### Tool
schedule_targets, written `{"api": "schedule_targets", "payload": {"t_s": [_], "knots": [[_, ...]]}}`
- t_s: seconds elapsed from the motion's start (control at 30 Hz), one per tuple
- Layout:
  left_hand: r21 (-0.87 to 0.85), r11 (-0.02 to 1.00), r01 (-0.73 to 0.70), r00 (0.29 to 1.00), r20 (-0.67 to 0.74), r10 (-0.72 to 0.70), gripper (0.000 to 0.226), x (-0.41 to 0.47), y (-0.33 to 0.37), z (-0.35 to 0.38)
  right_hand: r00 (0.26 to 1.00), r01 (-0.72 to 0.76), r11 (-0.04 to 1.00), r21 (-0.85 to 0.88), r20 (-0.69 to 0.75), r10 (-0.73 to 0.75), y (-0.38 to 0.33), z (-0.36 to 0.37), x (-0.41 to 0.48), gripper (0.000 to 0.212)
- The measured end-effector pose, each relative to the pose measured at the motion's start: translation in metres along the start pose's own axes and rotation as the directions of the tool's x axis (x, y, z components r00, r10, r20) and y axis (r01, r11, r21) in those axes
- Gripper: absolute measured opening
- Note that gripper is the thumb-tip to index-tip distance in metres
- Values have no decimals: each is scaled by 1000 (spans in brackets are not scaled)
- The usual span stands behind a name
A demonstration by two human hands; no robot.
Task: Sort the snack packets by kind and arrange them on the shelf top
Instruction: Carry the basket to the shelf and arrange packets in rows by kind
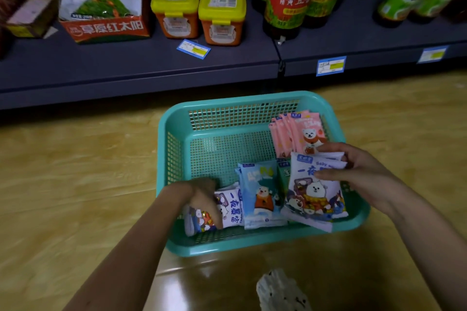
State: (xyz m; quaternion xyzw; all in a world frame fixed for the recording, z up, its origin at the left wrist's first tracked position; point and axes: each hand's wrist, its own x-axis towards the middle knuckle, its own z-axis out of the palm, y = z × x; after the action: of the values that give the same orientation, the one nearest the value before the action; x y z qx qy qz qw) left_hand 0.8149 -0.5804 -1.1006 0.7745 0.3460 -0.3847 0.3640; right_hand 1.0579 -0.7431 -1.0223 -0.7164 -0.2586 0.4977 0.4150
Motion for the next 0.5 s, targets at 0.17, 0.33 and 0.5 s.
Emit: {"api": "schedule_targets", "payload": {"t_s": [0.17,0.33,0.5], "knots": [[-32,999,-32,998,49,33,53,-10,-1,-6,999,17,1000,-1,-44,-17,21,16,-11,51],[-158,983,-92,995,-53,84,65,-23,-5,-19,1000,27,997,-76,4,-27,30,34,-11,94],[-412,897,-158,977,-200,80,71,-44,-24,-30,999,-36,966,-255,2,38,31,33,-4,97]]}}
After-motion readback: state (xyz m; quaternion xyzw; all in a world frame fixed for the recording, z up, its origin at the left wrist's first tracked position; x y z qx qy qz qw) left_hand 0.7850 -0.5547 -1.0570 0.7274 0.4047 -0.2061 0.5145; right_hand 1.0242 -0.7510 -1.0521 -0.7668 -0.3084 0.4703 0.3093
